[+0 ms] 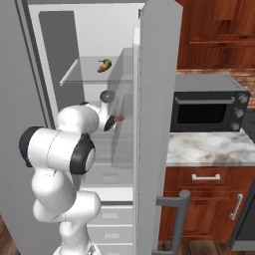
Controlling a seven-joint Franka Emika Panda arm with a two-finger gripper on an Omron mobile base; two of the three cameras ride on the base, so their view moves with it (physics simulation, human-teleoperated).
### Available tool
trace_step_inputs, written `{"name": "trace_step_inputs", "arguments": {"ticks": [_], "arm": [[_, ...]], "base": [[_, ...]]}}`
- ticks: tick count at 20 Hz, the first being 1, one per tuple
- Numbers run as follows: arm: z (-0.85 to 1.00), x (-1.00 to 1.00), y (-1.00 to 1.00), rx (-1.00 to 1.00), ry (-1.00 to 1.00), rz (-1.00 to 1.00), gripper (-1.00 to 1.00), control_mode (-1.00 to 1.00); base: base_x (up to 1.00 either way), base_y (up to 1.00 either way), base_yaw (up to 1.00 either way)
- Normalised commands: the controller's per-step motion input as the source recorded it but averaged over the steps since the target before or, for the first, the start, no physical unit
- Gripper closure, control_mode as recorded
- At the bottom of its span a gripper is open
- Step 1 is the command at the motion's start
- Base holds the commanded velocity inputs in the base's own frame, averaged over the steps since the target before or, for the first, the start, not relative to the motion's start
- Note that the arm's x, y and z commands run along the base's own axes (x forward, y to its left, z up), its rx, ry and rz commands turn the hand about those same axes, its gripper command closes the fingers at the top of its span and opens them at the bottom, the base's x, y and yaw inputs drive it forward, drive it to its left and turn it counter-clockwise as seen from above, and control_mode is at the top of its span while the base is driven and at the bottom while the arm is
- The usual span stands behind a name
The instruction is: Place the sweet potato in the correct fridge rack based on whether it is a fruit or vegetable. Finally, close the fridge door.
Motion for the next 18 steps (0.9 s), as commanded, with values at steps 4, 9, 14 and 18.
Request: {"name": "trace_step_inputs", "arguments": {"ticks": [4,9,14,18], "arm": [[-0.39,-0.16,0.04,-0.17,-0.29,0.00,-1.00,-1.00],[0.04,-0.18,0.18,-0.12,-0.21,0.00,-1.00,-1.00],[0.29,-0.76,0.00,-0.07,-0.05,0.00,-1.00,-1.00],[0.69,-1.00,0.00,-0.04,-0.24,0.00,-1.00,-1.00]], "base": [[0.00,0.00,0.00],[0.00,0.00,0.00],[0.00,0.00,0.00],[0.00,0.00,0.00]]}}
